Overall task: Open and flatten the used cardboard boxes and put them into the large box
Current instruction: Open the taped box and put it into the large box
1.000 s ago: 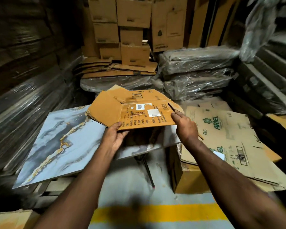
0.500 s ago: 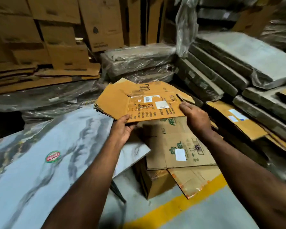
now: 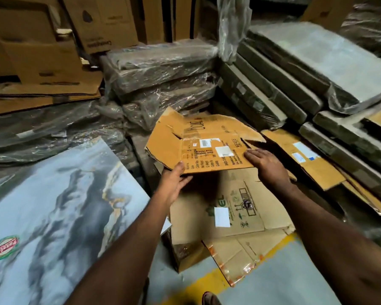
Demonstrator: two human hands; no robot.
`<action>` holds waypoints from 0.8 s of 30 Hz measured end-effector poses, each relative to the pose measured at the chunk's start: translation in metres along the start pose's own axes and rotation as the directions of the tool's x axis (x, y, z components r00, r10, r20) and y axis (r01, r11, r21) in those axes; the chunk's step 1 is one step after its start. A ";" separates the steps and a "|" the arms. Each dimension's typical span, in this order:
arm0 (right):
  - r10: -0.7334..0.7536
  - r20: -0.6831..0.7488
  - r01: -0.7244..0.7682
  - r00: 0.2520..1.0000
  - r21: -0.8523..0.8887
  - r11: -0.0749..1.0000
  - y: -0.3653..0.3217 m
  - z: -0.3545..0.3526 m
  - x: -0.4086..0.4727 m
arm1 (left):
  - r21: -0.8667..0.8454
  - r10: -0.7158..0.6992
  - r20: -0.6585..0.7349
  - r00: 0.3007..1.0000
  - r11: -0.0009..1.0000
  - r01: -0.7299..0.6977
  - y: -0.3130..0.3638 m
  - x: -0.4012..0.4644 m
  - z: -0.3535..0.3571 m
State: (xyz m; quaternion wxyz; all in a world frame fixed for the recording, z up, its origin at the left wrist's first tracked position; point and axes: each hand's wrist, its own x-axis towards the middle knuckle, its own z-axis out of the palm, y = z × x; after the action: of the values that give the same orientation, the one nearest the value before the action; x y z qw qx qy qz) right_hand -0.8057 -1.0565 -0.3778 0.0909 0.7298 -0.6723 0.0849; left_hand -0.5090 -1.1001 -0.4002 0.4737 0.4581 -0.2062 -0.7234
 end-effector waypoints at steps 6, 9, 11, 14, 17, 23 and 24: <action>0.065 0.530 0.008 0.846 -0.134 0.991 0.037 0.085 -0.011 | 0.015 -0.283 -0.271 0.920 0.954 0.298 -0.066 0.042 0.004; -0.024 0.563 0.099 0.826 -0.103 0.990 0.027 0.123 -0.033 | -0.006 -0.374 -0.282 0.883 0.922 0.388 -0.097 0.037 -0.002; -0.119 0.564 0.155 0.817 -0.015 0.988 0.012 0.140 -0.036 | -0.011 -0.394 -0.247 0.885 0.915 0.404 -0.109 0.035 0.004; -0.104 0.575 0.098 0.812 0.041 0.994 -0.004 0.147 -0.021 | -0.038 -0.398 -0.225 0.889 0.916 0.400 -0.113 0.041 0.019; -0.059 0.524 0.071 0.850 -0.001 0.998 0.001 0.146 -0.004 | -0.068 -0.403 -0.219 0.889 0.915 0.398 -0.112 0.057 0.031; -0.029 0.574 0.078 0.818 -0.061 0.995 0.024 0.154 0.012 | -0.060 -0.419 -0.278 0.865 0.906 0.419 -0.126 0.072 0.051; -0.037 0.589 0.083 0.807 -0.051 0.995 0.024 0.157 0.007 | -0.064 -0.429 -0.306 0.850 0.900 0.431 -0.131 0.071 0.052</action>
State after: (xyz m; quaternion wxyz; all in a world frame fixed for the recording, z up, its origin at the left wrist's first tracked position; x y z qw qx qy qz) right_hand -0.8287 -1.1044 -0.5277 -0.0912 0.7374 -0.6466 -0.1726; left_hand -0.6277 -1.1081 -0.5039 0.3252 0.6026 -0.0234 -0.7284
